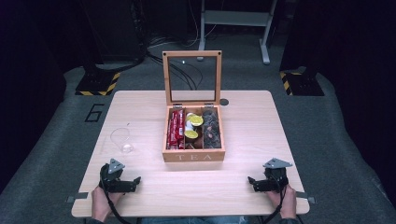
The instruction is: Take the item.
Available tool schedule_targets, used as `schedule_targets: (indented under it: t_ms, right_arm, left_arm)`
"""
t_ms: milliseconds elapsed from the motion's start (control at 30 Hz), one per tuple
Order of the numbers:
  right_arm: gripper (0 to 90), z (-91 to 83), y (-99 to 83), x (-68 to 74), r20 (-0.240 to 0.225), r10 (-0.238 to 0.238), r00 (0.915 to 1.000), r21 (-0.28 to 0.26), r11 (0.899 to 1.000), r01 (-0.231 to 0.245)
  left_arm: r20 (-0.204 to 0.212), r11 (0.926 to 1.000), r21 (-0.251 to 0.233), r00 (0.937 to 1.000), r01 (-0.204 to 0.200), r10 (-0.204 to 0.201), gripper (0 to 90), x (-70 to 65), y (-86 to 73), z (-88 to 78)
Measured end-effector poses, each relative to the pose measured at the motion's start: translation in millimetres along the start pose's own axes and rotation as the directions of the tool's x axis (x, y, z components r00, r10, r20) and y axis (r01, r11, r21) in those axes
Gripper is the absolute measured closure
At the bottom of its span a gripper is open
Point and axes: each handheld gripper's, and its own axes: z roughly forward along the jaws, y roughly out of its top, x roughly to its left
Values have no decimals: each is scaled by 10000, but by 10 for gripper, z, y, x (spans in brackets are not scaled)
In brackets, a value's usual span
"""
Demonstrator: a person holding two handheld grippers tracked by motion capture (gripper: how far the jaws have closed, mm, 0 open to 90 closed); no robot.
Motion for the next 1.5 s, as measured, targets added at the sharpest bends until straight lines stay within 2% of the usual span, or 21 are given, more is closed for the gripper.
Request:
schedule_targets:
  t_ms: [233, 300, 467, 667, 833, 933, 1200, 1233, 1267, 1500]
  right_arm:
    - [5, 0, 0, 0, -2, -2, 10000, 17, 10000, 2]
    - [6, 4, -1, 2, 31, 4, 10000, -45, 10000, -4]
    - [6, 2, -2, 1, 16, 14, 10000, -52, 10000, -14]
    - [5, 0, 0, 0, -2, 0, 10000, 17, 10000, 0]
    - [6, 0, 0, -1, 3, 6, 10000, 13, 10000, -6]
    - [6, 1, 0, -2, -5, -11, 10000, 11, 10000, 11]
    - [6, 2, 1, -4, -14, -29, 10000, 4, 10000, 29]
    - [6, 2, 1, -4, -14, -29, 10000, 4, 10000, 29]
    - [6, 2, 1, -2, -13, -14, 10000, 9, 10000, 14]
    - [6, 2, 1, -3, -12, -30, 10000, 1, 10000, 30]
  left_arm:
    - [304, 9999, 81, 9995, -69, 67, 0, -10, 22, -18]
    - [327, 10000, -43, 9995, -36, 37, 0, -25, 33, -25]
    - [426, 9994, 54, 9985, -332, 330, 1, -47, 94, -86]
    - [486, 9987, -178, 9977, -472, 480, 7, -87, 184, -153]
    - [632, 9974, -126, 9954, -712, 719, 12, -117, 272, -190]
    - [564, 9961, -186, 9946, -866, 875, 15, -158, 319, -188]
    - [803, 9901, -110, 9868, -1401, 1406, 21, -260, 475, -189]
    - [897, 9884, -12, 9844, -1521, 1516, 21, -268, 502, -196]
    - [896, 9879, -136, 9838, -1544, 1550, 21, -282, 522, -191]
    - [1138, 9843, -185, 9777, -1755, 1765, 27, -354, 660, -209]
